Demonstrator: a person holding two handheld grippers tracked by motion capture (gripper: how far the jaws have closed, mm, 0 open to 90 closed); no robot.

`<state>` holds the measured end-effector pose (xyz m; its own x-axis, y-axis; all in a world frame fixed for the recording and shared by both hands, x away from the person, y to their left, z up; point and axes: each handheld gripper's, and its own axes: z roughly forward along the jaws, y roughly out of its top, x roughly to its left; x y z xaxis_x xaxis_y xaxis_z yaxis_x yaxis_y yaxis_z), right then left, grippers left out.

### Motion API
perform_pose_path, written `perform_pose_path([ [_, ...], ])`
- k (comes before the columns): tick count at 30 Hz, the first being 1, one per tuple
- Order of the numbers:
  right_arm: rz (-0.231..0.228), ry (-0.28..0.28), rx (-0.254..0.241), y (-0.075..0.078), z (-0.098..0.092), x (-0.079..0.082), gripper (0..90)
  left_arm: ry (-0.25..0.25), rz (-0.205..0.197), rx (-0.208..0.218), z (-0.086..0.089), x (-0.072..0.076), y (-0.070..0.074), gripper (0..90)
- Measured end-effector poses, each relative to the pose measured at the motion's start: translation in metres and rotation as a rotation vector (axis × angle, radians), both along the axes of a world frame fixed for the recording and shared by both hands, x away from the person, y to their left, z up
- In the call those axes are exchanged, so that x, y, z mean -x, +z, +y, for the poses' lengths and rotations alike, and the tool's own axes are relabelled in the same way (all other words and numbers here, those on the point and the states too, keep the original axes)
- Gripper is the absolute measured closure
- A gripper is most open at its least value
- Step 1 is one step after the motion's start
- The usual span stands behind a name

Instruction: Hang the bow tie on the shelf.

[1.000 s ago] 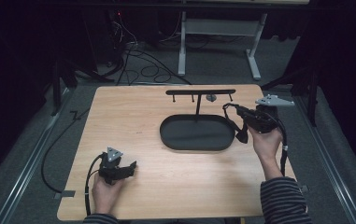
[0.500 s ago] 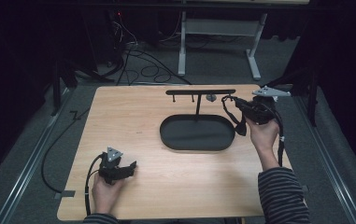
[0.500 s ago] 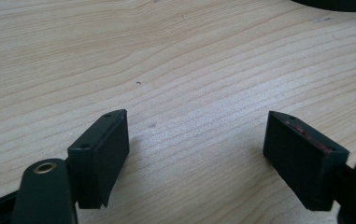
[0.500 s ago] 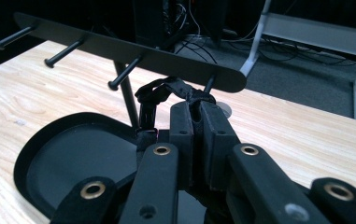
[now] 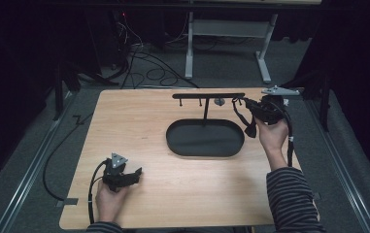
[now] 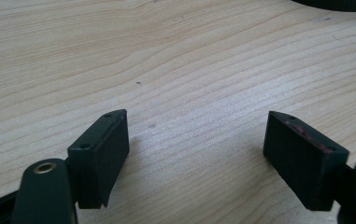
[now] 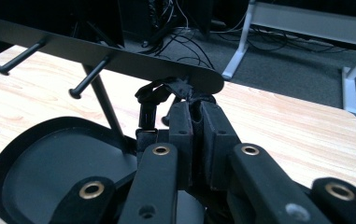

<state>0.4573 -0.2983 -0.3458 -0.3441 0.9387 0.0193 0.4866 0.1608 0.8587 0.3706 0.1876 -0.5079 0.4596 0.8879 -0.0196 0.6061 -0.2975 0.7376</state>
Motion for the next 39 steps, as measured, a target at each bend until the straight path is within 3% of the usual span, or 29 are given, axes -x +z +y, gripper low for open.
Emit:
perform_pose_path([
  [13,0.039,-0.012,0.004,-0.009,0.000,-0.009,83.3,0.002,-0.001,0.002,0.000,0.000,0.000,23.0],
  [39,0.069,-0.010,-0.007,-0.015,0.001,-0.014,78.1,0.001,-0.001,0.002,0.000,0.000,0.000,22.9],
])
